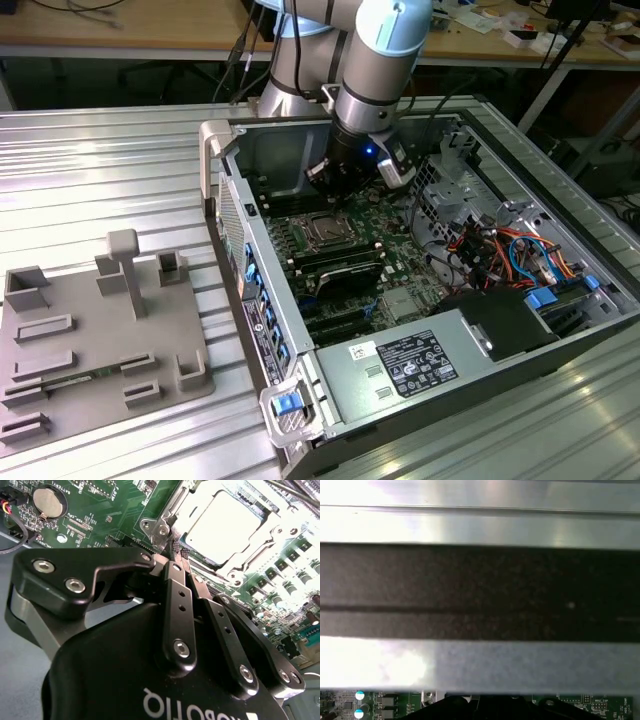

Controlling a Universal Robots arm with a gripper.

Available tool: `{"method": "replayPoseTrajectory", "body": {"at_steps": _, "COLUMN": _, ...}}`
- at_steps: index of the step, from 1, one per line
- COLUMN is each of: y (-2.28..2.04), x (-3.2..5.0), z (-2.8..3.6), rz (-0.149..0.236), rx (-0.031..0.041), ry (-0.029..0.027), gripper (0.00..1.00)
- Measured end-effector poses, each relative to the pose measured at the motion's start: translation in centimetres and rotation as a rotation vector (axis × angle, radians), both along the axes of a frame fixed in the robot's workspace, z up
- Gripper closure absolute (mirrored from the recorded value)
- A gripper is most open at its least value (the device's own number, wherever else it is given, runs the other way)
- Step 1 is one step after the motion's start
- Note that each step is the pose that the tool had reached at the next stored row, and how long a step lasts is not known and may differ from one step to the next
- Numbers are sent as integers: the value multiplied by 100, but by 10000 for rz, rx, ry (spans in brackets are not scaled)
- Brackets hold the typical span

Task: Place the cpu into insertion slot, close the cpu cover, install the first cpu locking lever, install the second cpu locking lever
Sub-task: 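Install the second cpu locking lever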

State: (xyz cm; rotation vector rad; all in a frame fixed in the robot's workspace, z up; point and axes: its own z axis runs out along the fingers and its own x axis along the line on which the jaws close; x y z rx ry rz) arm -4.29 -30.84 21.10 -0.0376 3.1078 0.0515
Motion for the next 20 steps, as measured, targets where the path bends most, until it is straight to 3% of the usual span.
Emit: {"method": "replayPoseTrajectory", "body": {"at_steps": 20, "y": -44, "x": 0, "z": -1, "rz": 0, "rx": 0, "ry": 0, "gripper": 89}}
